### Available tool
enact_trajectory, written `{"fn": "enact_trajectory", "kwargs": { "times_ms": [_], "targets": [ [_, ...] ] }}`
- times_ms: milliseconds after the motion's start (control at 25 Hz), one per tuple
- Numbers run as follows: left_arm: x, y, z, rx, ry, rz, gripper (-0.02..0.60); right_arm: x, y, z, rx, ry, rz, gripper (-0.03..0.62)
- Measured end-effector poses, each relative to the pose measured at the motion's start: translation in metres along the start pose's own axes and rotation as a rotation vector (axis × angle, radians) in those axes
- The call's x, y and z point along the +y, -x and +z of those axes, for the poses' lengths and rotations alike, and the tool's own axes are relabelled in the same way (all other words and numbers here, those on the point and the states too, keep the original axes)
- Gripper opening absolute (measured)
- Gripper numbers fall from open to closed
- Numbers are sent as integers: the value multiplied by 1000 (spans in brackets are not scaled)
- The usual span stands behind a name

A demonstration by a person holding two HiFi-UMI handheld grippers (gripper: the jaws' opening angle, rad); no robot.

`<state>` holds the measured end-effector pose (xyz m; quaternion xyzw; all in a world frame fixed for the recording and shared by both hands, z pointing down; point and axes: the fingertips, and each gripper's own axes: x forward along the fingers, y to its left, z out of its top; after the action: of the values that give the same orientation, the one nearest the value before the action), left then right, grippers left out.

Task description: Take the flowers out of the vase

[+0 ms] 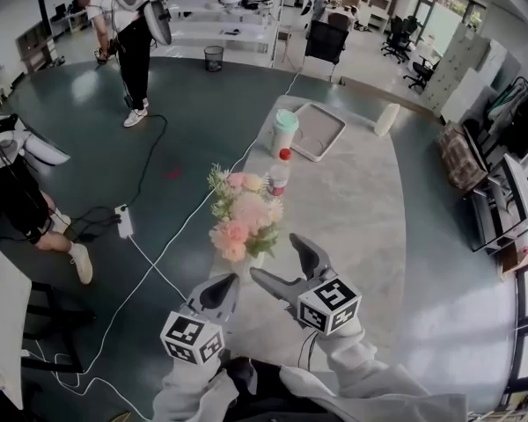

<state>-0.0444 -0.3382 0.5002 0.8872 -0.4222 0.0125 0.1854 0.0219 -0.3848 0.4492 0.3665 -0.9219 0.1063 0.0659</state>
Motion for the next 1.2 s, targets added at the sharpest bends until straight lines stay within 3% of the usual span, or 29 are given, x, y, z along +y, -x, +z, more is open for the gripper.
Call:
{"fn": "enact_trajectory", "kwargs": {
  "times_ms": [640, 920, 1200],
  "targets": [
    [68, -16, 11, -10, -19, 123, 5, -14, -41, -3, -28, 111, 57, 472],
    [75, -32, 38, -50, -63, 123, 5, -9, -51, -1, -42, 124, 125, 472],
    [60, -44, 51, -57, -98, 76, 5, -10, -49, 5, -68, 190, 131, 472]
  ]
}}
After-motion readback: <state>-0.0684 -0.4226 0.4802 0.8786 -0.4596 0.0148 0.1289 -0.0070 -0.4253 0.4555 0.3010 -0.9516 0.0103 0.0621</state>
